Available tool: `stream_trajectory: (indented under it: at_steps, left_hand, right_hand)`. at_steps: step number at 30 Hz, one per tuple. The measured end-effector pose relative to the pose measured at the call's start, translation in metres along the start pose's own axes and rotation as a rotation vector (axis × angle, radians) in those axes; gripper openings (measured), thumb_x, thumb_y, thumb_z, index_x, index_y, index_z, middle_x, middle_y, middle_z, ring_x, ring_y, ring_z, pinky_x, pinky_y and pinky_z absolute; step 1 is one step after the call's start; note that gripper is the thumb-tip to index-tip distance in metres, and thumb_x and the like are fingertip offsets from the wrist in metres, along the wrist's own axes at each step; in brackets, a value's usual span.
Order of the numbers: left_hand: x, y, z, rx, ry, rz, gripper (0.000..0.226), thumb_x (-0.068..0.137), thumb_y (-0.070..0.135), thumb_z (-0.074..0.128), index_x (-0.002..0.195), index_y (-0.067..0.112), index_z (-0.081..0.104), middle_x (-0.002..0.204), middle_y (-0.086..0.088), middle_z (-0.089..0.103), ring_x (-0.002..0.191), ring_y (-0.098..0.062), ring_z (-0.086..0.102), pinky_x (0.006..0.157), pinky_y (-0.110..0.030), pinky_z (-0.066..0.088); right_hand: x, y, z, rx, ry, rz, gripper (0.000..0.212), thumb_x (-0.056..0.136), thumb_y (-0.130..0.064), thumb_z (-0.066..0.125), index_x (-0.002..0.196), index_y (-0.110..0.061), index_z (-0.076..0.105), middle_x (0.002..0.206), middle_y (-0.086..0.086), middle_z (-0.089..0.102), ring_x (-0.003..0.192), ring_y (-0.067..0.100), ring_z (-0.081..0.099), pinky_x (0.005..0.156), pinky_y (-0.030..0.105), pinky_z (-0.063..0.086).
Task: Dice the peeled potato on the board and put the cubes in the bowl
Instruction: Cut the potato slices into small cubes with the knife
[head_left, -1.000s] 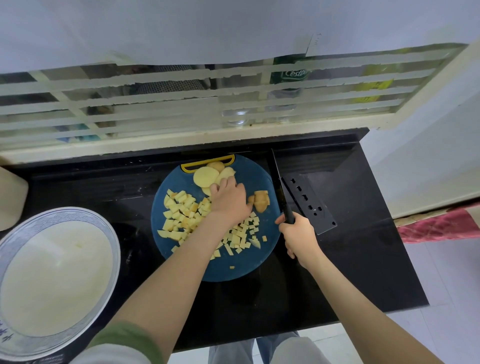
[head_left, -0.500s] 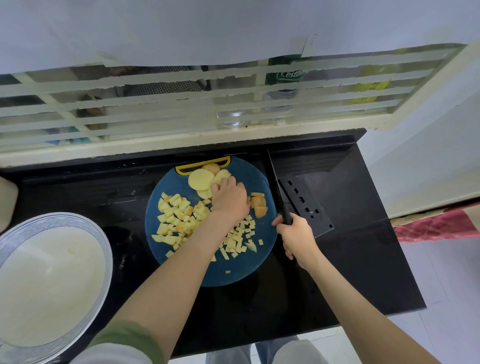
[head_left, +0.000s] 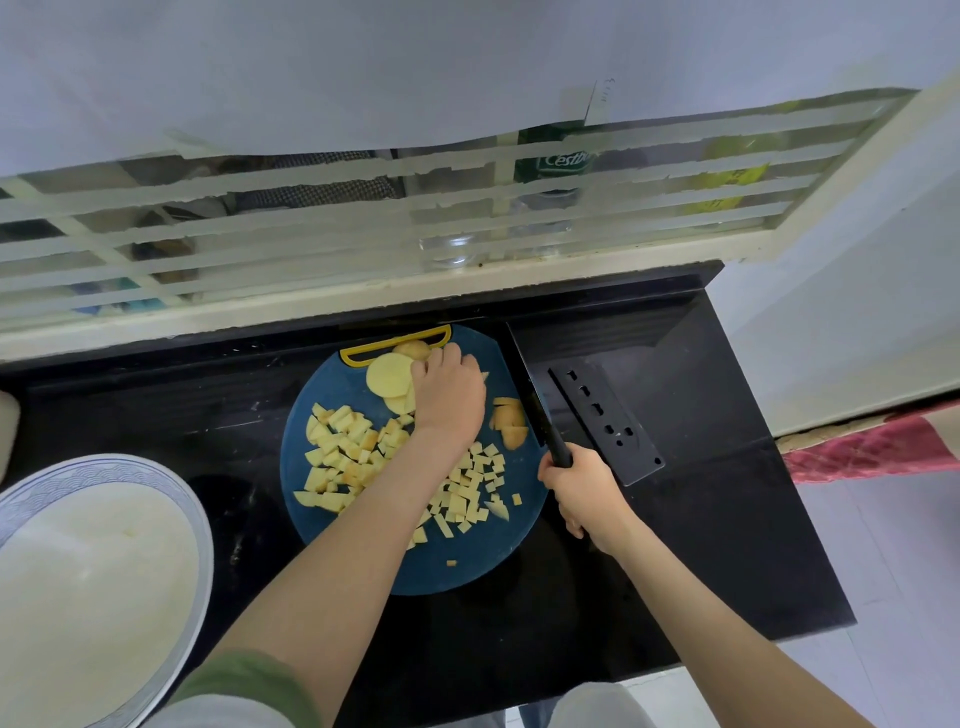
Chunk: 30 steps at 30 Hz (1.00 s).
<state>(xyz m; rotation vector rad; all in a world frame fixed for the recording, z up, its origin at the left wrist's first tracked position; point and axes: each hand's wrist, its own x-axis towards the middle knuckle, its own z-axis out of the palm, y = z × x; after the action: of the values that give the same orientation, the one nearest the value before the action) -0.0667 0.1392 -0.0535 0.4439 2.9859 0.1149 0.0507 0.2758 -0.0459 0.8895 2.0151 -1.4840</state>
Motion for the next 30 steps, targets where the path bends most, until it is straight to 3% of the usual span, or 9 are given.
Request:
stream_trajectory:
  at_steps: [5, 9, 13, 21, 26, 30]
  left_hand:
    - [0.001, 0.004, 0.011, -0.096, -0.009, 0.173, 0.021, 0.098, 0.015, 0.045, 0.115, 0.021, 0.057, 0.115, 0.001, 0.051, 0.108, -0.019, 0.044, 0.087, -0.034, 0.024]
    - [-0.003, 0.001, 0.011, -0.247, -0.072, 0.199, 0.023, 0.099, 0.017, 0.043, 0.112, 0.022, 0.06, 0.114, 0.004, 0.056, 0.107, -0.017, 0.049, 0.089, -0.031, 0.023]
    - [-0.011, 0.002, 0.009, -0.344, -0.104, 0.236, 0.027, 0.097, 0.02, 0.045, 0.12, 0.019, 0.058, 0.119, 0.002, 0.057, 0.111, -0.017, 0.05, 0.093, -0.031, 0.026]
    - [-0.026, 0.0, 0.008, -0.227, -0.127, 0.216, 0.05, 0.086, 0.037, 0.059, 0.132, 0.02, 0.046, 0.128, 0.002, 0.048, 0.121, -0.018, 0.042, 0.105, -0.038, 0.023]
    - [-0.03, -0.002, 0.009, -0.171, -0.1, 0.22, 0.04, 0.091, 0.032, 0.054, 0.128, 0.017, 0.048, 0.128, 0.0, 0.048, 0.121, -0.019, 0.041, 0.103, -0.037, 0.024]
    - [-0.03, 0.0, 0.009, -0.178, -0.096, 0.25, 0.033, 0.091, 0.03, 0.052, 0.12, 0.015, 0.053, 0.124, -0.001, 0.048, 0.117, -0.02, 0.041, 0.101, -0.036, 0.024]
  right_hand:
    - [0.0, -0.002, -0.002, 0.026, -0.002, 0.01, 0.007, 0.095, -0.013, 0.05, 0.091, -0.01, 0.054, 0.06, 0.005, 0.043, 0.031, 0.009, 0.033, 0.035, 0.022, 0.032]
    - [-0.003, -0.004, -0.001, 0.111, 0.046, 0.037, 0.006, 0.097, -0.015, 0.05, 0.095, -0.013, 0.055, 0.06, 0.005, 0.043, 0.032, 0.011, 0.032, 0.036, 0.023, 0.031]
    - [-0.012, -0.007, 0.006, 0.143, 0.062, 0.041, 0.007, 0.097, -0.016, 0.049, 0.094, -0.013, 0.054, 0.062, 0.005, 0.043, 0.035, 0.012, 0.032, 0.037, 0.024, 0.032]
    - [-0.03, -0.005, 0.026, 0.076, 0.079, 0.018, 0.011, 0.098, -0.017, 0.045, 0.093, -0.012, 0.054, 0.065, 0.006, 0.045, 0.035, 0.012, 0.034, 0.035, 0.023, 0.034]
    - [-0.031, -0.002, 0.033, -0.031, 0.088, 0.025, 0.014, 0.098, -0.016, 0.042, 0.09, -0.018, 0.053, 0.069, 0.006, 0.049, 0.043, 0.014, 0.039, 0.035, 0.022, 0.036]
    - [-0.026, -0.003, 0.033, -0.123, 0.106, 0.053, 0.016, 0.096, -0.012, 0.039, 0.094, -0.011, 0.055, 0.071, 0.008, 0.051, 0.05, 0.017, 0.044, 0.04, 0.026, 0.04]
